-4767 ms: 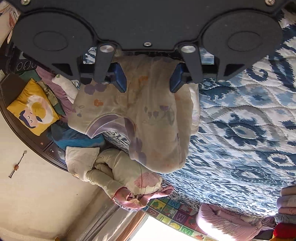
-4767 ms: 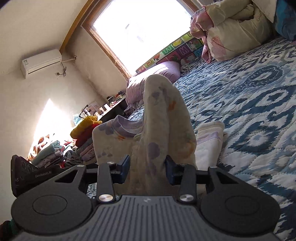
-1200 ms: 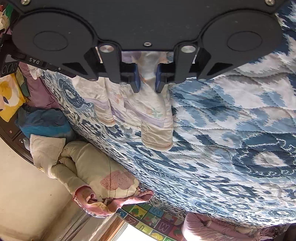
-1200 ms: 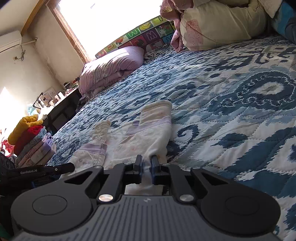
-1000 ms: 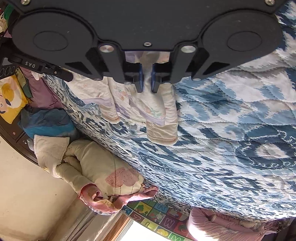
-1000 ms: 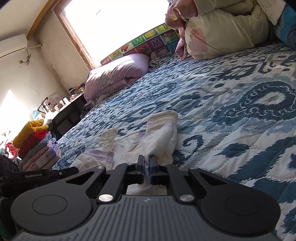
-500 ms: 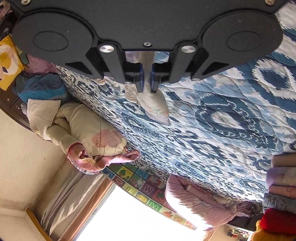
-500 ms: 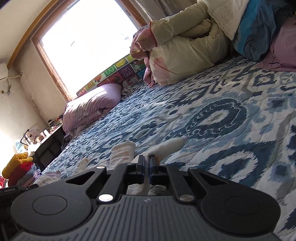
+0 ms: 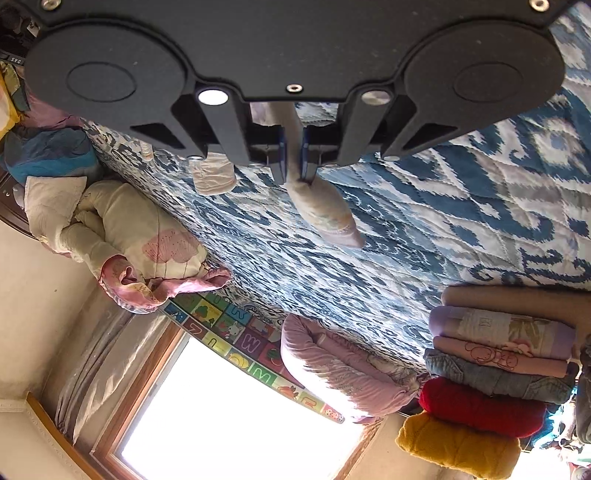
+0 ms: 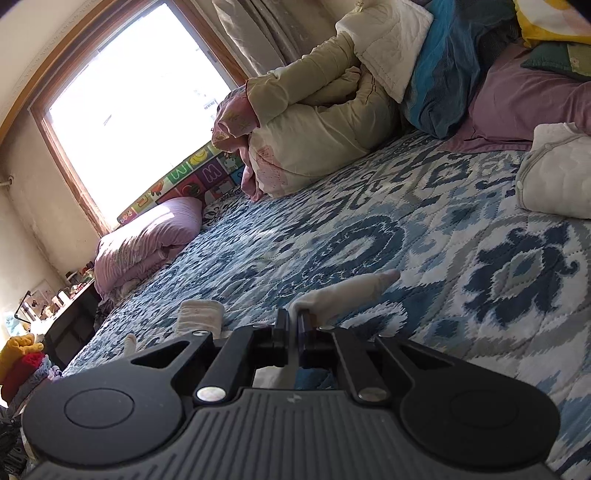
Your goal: Fold clothes
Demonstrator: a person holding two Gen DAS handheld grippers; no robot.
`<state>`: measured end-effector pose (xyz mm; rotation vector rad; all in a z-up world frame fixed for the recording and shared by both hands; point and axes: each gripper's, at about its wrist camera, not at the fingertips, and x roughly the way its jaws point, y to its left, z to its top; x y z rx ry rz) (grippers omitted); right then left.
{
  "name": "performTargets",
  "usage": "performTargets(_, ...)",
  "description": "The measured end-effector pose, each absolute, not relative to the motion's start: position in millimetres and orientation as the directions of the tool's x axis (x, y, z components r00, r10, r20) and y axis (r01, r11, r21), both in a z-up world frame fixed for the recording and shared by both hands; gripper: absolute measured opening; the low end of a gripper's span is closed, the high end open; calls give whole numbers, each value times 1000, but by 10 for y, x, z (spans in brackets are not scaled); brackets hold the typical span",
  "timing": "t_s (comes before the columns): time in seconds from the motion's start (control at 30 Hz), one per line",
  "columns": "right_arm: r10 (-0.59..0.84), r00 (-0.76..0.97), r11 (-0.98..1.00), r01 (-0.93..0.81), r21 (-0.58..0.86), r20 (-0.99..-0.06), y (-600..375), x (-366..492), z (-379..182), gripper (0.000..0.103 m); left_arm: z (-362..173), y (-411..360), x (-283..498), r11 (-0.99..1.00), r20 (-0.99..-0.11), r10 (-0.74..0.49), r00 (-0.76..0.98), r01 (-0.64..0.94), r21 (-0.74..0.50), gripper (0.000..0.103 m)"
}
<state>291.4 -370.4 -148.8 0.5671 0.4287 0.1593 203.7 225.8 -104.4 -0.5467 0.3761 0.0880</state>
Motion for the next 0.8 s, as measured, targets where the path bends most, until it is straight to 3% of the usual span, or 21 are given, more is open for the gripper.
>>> performTargets(0.3,186,873,859,77,506,-450,-3696,2853,-1642,7,-1251,2433,1762,838,-435,16,900,-250,-486,5)
performTargets(0.4,138,864,866,132,482,-485,-3665,2775,-1664,15,-1314,2527,1768,808,-449,15,893,-275,-521,6)
performTargets(0.43,123,865,869,143,474,-487,-3654,2739,-1647,26,-1334,2559,1770,797,-453,14,892,-283,-534,8)
performTargets(0.47,104,870,875,151,460,-483,-3636,2691,-1617,45,-1354,2591,1773,785,-456,13,890,-291,-546,16)
performTargets(0.5,86,878,884,151,442,-471,-3607,2627,-1575,52,-1374,2623,1775,774,-460,12,888,-299,-558,30)
performTargets(0.57,52,902,911,133,391,-428,-3522,2469,-1463,55,-1414,2688,1779,750,-467,10,884,-315,-582,47)
performTargets(0.67,50,929,958,60,281,-367,-3291,2222,-1321,55,-1474,2785,1786,712,-477,6,879,-338,-615,48)
performTargets(0.8,172,929,978,-122,170,-327,-2879,1917,-1224,55,-1550,2866,1824,663,-477,-13,879,-350,-662,46)
